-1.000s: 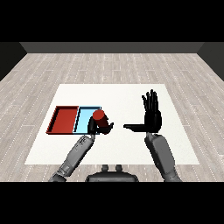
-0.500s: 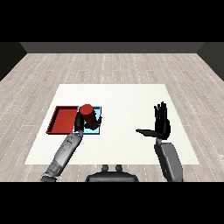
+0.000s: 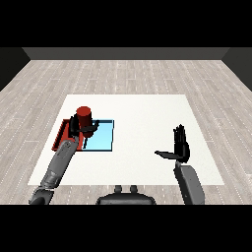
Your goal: Pick the red can and put it in the red box
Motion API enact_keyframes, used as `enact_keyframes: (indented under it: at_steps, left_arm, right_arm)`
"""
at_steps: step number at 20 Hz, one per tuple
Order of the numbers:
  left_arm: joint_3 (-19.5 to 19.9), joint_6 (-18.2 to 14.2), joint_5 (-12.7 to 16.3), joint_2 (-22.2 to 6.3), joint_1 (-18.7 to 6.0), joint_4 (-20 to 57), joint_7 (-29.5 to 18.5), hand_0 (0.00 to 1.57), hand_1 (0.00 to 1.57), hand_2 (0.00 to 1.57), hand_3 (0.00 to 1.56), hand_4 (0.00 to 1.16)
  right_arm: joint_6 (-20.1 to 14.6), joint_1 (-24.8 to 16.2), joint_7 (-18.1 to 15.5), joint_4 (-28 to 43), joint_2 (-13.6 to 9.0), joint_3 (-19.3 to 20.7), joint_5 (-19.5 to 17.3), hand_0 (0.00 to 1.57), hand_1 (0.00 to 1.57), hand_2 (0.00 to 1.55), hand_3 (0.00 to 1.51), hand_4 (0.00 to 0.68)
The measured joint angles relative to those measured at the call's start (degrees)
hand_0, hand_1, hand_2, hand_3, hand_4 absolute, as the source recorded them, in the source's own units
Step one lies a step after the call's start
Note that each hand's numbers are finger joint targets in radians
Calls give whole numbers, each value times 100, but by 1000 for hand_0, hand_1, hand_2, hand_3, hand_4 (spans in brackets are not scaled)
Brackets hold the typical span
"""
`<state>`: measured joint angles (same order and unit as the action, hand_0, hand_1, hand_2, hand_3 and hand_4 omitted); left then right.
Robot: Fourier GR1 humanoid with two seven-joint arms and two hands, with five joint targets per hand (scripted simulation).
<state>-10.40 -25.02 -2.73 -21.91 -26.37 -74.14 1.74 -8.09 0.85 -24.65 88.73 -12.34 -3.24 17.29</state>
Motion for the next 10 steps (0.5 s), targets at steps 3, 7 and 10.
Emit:
enact_keyframes:
  at_steps: [3,7,10]
  left_arm:
    - [323,222,36,-241,-240,840,-41,1571,1571,1551,1461,1100]
    - [689,269,26,-331,-413,2166,-414,1571,1571,1566,1485,1091]
    - [953,335,44,-384,-522,3114,-770,1571,1571,1571,1490,1064]
  right_arm:
    - [7,78,-15,-202,21,32,-36,0,0,0,0,0]
    - [135,79,-206,-383,-30,92,-82,0,0,0,0,0]
    - [221,196,-333,-554,-34,180,-64,0,0,0,0,0]
